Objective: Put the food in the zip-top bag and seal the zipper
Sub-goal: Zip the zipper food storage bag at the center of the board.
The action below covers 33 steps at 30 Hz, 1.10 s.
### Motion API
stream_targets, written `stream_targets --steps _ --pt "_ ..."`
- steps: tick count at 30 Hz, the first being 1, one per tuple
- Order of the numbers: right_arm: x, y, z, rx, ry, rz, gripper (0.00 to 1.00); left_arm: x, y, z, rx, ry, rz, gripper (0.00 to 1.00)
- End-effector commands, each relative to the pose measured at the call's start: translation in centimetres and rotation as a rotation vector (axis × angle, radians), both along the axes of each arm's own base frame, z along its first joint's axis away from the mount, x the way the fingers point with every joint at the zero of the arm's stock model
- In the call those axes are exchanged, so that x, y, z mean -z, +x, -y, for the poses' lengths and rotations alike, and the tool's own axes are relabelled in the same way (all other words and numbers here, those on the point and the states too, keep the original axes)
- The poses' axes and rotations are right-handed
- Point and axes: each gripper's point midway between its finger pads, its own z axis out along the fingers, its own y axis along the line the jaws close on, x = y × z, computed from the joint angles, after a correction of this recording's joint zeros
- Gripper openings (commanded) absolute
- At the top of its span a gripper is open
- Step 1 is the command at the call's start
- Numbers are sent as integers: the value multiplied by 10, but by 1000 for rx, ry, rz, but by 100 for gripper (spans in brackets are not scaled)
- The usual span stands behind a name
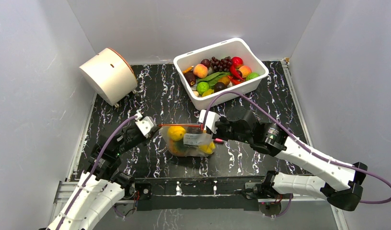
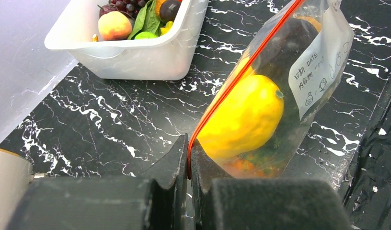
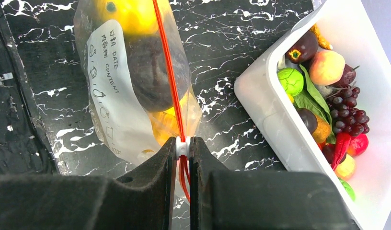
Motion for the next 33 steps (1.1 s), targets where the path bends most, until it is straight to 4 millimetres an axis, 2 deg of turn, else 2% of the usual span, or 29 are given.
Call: stream_targets --steps 1,3,6,7,9,10,13,16,20,27,28,29,30,31,33 --pt "-28 9 16 72 39 61 0 -18 11 -13 -82 0 70 0" --pt "-28 9 14 66 41 61 0 -18 9 -11 -70 -3 67 0" --pt "-29 4 2 14 70 46 0 -17 -6 6 61 -17 46 2" --pt "-29 2 -3 -11 82 36 0 -17 -11 13 113 -24 33 15" --pt "-32 -3 -17 -69 122 23 0 -20 -21 25 210 -40 4 49" --pt "-32 -6 -23 -94 139 15 0 -21 -28 33 272 -54 -14 54" --pt "-35 -13 -41 -177 184 -5 0 -31 -45 54 444 -117 -50 59" --pt "-37 -17 -54 -232 212 -18 0 -38 -43 64 497 -164 -56 62" --pt "-40 -20 -65 -278 233 -15 0 -31 -36 75 555 -175 -75 63" --pt "-48 -19 -70 -292 253 -4 0 -9 -40 79 644 -98 -204 52" --pt "-47 -19 -70 -291 252 -3 0 -7 -40 79 643 -87 -214 47" --pt "-47 -18 -69 -288 251 -2 0 -6 -39 78 636 -82 -219 36" --pt "-47 -18 -69 -284 250 1 0 -5 -37 77 623 -76 -220 17" --pt "-46 -17 -68 -279 248 1 0 -5 -34 77 602 -72 -217 3" --pt "-45 -15 -65 -260 239 6 0 -6 -31 75 573 -68 -198 0"
